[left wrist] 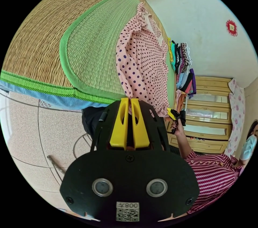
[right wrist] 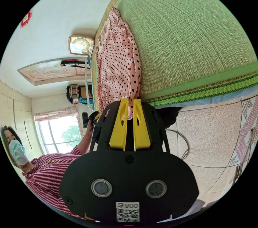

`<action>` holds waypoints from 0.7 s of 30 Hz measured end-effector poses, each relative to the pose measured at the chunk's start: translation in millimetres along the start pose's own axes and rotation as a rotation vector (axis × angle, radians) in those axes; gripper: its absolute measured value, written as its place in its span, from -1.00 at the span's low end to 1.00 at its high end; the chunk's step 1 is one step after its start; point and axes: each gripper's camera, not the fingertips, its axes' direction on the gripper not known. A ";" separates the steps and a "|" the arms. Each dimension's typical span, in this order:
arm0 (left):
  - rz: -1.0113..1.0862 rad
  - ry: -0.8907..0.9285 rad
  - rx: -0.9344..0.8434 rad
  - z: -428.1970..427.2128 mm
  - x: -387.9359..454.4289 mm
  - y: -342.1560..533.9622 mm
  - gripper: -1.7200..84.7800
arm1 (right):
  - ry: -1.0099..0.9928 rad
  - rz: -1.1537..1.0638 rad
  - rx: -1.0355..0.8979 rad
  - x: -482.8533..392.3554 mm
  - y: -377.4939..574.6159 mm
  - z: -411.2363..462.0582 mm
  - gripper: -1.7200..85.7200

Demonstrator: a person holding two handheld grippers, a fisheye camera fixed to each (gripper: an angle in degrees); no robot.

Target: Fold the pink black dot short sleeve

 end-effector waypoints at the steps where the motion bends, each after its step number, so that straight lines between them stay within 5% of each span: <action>1: 0.000 0.004 0.003 -0.4 -2.1 1.6 -0.94 | -0.009 -0.001 0.007 -1.5 2.0 -2.5 -0.89; 21: -0.024 0.177 0.151 -47.2 -87.7 119.1 -0.95 | -0.304 -0.011 0.061 -12.3 80.8 -54.6 -0.94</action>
